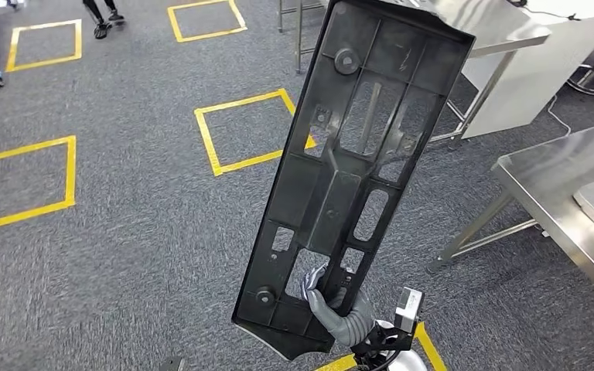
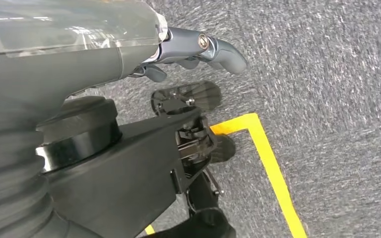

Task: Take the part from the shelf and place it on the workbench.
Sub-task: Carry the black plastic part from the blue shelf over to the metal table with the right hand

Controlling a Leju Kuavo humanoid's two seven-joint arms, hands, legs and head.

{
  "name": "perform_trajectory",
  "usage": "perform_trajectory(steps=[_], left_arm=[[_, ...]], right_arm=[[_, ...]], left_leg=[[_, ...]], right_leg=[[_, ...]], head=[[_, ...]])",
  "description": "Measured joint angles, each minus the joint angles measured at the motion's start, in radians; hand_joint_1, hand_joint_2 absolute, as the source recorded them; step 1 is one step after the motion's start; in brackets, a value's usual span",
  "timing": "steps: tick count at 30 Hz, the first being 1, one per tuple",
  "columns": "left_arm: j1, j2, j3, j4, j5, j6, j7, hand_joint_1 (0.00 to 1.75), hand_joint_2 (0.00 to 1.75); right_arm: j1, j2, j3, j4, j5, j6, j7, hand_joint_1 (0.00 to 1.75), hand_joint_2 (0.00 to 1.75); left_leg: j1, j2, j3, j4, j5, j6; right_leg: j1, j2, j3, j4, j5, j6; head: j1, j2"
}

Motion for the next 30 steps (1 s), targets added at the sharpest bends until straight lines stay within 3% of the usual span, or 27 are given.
perform_trajectory(steps=[1, 3, 5, 7, 9, 10, 11, 12, 14, 16, 18, 19, 21, 23, 25, 26, 27, 28, 30], left_arm=[[0.0, 0.0, 0.0, 0.0, 0.0, 0.0, 0.0, 0.0, 1.75], [-0.001, 0.0, 0.0, 0.0, 0.0, 0.0, -0.001, 0.0, 1.75], [-0.004, 0.0, 0.0, 0.0, -0.001, 0.0, 0.0, 0.0, 1.75], [-0.003, 0.0, 0.0, 0.0, -0.001, 0.0, 0.0, 0.0, 1.75], [0.002, 0.001, 0.0, 0.0, -0.002, -0.001, 0.001, 0.0, 1.75], [0.003, 0.001, 0.0, 0.0, -0.002, -0.001, 0.001, 0.0, 1.75], [0.004, 0.001, 0.0, 0.0, -0.002, -0.001, 0.001, 0.0, 1.75], [0.003, 0.001, 0.0, 0.0, -0.002, -0.001, 0.001, 0.0, 1.75], [0.002, 0.001, 0.0, 0.0, -0.002, -0.001, 0.001, 0.0, 1.75], [0.001, 0.001, 0.0, 0.0, -0.002, -0.001, 0.001, 0.0, 1.75], [0.0, 0.001, 0.0, 0.0, -0.002, -0.001, 0.001, 0.0, 1.75], [-0.001, 0.001, 0.0, 0.0, -0.002, -0.001, 0.001, 0.0, 1.75], [-0.003, 0.0, 0.0, 0.0, -0.002, -0.002, 0.001, 0.0, 1.75], [-0.001, 0.0, 0.0, 0.0, -0.002, -0.002, 0.002, 0.0, 1.75], [0.003, 0.001, 0.0, 0.0, -0.002, -0.002, 0.003, 0.0, 1.75], [0.003, 0.001, 0.0, 0.0, -0.002, -0.003, 0.004, 0.0, 1.75], [0.002, 0.001, 0.0, 0.0, -0.002, -0.003, 0.004, 0.0, 1.75], [0.002, 0.001, 0.0, 0.0, -0.002, -0.004, 0.004, 0.0, 1.75], [0.001, 0.001, 0.0, 0.0, -0.002, -0.004, 0.004, 0.0, 1.75]], right_arm=[[-0.001, 0.0, 0.0, 0.0, -0.001, 0.0, 0.0, 1.68, 1.75], [-0.001, 0.0, 0.0, -0.001, -0.002, -0.001, -0.001, 1.68, 1.75], [-0.001, 0.0, 0.0, -0.001, -0.003, -0.001, -0.002, 1.68, 1.75], [-0.002, 0.001, -0.001, -0.001, -0.003, -0.001, -0.003, 1.68, 1.75], [-0.001, 0.002, -0.001, -0.001, -0.003, -0.001, -0.003, 1.68, 1.75], [0.0, 0.002, -0.001, -0.001, -0.003, -0.001, -0.003, 1.68, 1.75], [0.001, 0.002, -0.001, 0.0, -0.003, -0.001, -0.003, 1.68, 1.75], [0.001, 0.002, -0.001, 0.0, -0.003, -0.001, -0.003, 1.68, 1.75], [0.001, 0.002, -0.001, -0.001, -0.003, -0.001, -0.003, 1.68, 1.75], [0.0, 0.002, -0.001, -0.001, -0.003, -0.001, -0.003, 1.68, 1.75], [0.002, 0.002, -0.001, -0.001, -0.003, -0.001, -0.003, 1.68, 1.75], [0.003, 0.002, -0.001, -0.001, -0.003, -0.001, -0.003, 1.68, 1.75], [0.004, 0.001, -0.002, -0.002, -0.003, -0.001, -0.004, 1.68, 1.75], [0.003, 0.001, -0.002, -0.002, -0.003, -0.001, -0.004, 1.68, 1.75], [0.006, 0.0, -0.002, -0.001, -0.003, -0.001, -0.004, 1.68, 1.75], [0.007, 0.0, -0.002, 0.0, -0.003, -0.001, -0.003, 1.68, 1.75], [0.008, 0.0, -0.002, 0.0, -0.003, -0.001, -0.003, 1.68, 1.75], [0.009, 0.0, -0.002, -0.001, -0.003, -0.001, -0.003, 1.68, 1.75], [0.008, 0.0, -0.002, -0.001, -0.003, -0.001, -0.003, 1.68, 1.75]], left_leg=[[-0.003, 0.008, 0.002, 0.001, -0.003, -0.005], [-0.004, 0.024, 0.006, -0.001, -0.007, -0.015], [0.001, -0.004, 0.0, 0.024, -0.03, -0.026], [0.006, -0.057, -0.044, 0.129, -0.091, -0.034], [0.007, -0.077, -0.109, 0.265, -0.145, -0.038], [0.007, -0.079, -0.127, 0.298, -0.147, -0.038], [0.008, -0.079, -0.126, 0.288, -0.127, -0.038], [0.009, -0.084, -0.106, 0.237, -0.091, -0.036], [0.012, -0.121, -0.043, 0.091, -0.02, -0.029], [0.012, -0.151, -0.012, 0.016, 0.003, -0.021], [0.009, -0.141, -0.01, 0.009, 0.004, -0.011], [0.01, -0.13, -0.008, 0.005, 0.008, -0.004], [0.013, -0.105, -0.007, -0.006, 0.018, 0.011], [0.011, -0.079, -0.007, -0.01, 0.021, 0.018], [0.008, -0.052, -0.008, -0.01, 0.019, 0.019], [0.007, -0.039, -0.008, -0.009, 0.018, 0.018], [0.007, -0.028, -0.008, -0.008, 0.016, 0.017], [0.006, -0.017, -0.006, -0.007, 0.013, 0.014], [0.002, 0.0, -0.002, -0.003, 0.006, 0.004]], right_leg=[[0.004, -0.008, 0.006, -0.015, 0.0, -0.007], [0.005, 0.016, 0.003, -0.017, 0.003, -0.018], [0.0, 0.039, 0.005, -0.025, 0.008, -0.03], [-0.003, 0.062, 0.006, -0.029, 0.012, -0.04], [-0.003, 0.089, 0.005, -0.029, 0.013, -0.043], [-0.002, 0.103, 0.005, -0.028, 0.014, -0.043], [-0.002, 0.118, 0.006, -0.027, 0.014, -0.043], [-0.002, 0.132, 0.007, -0.026, 0.014, -0.041], [-0.002, 0.158, 0.006, -0.021, 0.014, -0.036], [-0.002, 0.179, 0.0, -0.018, 0.016, -0.024], [-0.004, 0.197, -0.006, -0.021, 0.022, -0.01], [-0.005, 0.197, -0.009, -0.019, 0.022, -0.005], [-0.005, 0.154, -0.036, 0.032, -0.012, 0.002], [-0.006, 0.097, -0.095, 0.155, -0.077, 0.006], [-0.009, 0.079, -0.141, 0.254, -0.109, 0.012], [-0.01, 0.076, -0.139, 0.254, -0.1, 0.014], [-0.011, 0.07, -0.117, 0.216, -0.075, 0.014], [-0.011, 0.056, -0.077, 0.146, -0.043, 0.013], [-0.005, 0.02, -0.009, 0.022, -0.005, 0.004]], head=[[0.0, 0.0], [0.0, 0.0], [0.0, 0.0], [0.0, 0.0], [0.0, 0.0], [0.0, 0.0], [0.0, 0.0], [0.0, 0.0], [0.0, 0.0], [0.0, 0.0], [0.0, 0.0], [0.0, 0.0], [0.0, 0.0], [0.0, 0.0], [0.0, 0.0], [0.0, 0.0], [0.0, 0.0], [0.0, 0.0], [0.0, 0.0]])
